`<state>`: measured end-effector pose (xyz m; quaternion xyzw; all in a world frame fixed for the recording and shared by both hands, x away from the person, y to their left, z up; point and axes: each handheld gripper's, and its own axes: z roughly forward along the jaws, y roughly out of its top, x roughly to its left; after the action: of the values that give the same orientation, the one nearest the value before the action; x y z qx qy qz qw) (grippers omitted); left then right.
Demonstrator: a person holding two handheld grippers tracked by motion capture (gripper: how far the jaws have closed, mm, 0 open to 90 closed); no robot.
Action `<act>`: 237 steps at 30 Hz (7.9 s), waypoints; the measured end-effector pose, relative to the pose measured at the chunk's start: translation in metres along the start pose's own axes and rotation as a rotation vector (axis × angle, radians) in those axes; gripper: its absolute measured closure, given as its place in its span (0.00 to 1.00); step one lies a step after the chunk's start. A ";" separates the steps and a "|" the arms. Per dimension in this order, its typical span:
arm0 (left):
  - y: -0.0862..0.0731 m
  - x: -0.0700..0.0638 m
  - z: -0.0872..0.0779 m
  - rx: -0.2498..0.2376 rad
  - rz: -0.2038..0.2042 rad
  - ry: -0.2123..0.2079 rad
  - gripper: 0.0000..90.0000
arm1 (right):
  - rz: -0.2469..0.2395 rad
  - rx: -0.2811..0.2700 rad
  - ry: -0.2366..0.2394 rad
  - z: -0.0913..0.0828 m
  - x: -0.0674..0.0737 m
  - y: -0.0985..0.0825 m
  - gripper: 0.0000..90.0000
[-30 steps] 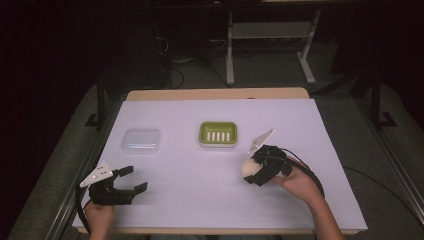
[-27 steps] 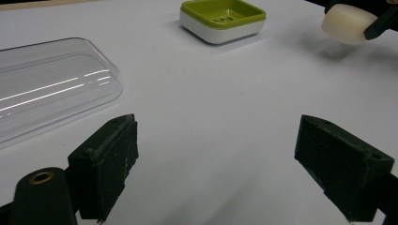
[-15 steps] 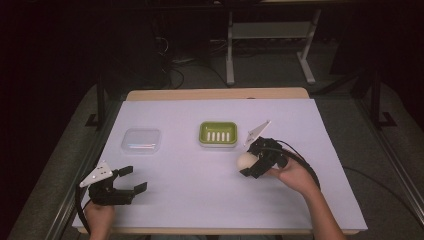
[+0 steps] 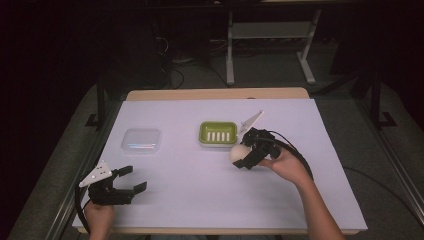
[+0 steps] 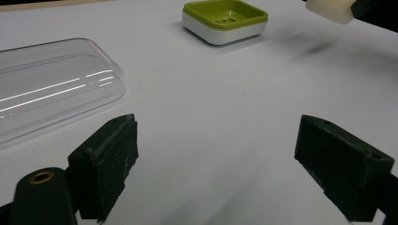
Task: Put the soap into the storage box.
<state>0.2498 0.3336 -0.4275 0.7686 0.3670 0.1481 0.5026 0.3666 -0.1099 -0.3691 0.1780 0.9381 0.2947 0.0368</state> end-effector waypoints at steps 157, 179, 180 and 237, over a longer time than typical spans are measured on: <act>0.000 0.000 0.003 0.003 -0.002 -0.013 0.15 | 0.145 0.056 -0.030 0.050 -0.075 0.065 0.36; 0.000 0.000 0.003 -0.004 -0.011 -0.020 0.15 | 0.143 -0.009 -0.006 0.029 -0.062 0.048 0.34; 0.000 0.000 0.003 -0.004 -0.010 -0.020 0.15 | 0.146 -0.015 -0.003 0.027 -0.061 0.047 0.34; 0.000 -0.002 0.005 0.005 -0.011 -0.022 0.15 | 0.182 -0.085 0.015 -0.011 -0.026 -0.022 0.33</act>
<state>0.2509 0.3290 -0.4293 0.7694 0.3662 0.1361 0.5054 0.3825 -0.1417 -0.3732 0.2587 0.9050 0.3375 0.0105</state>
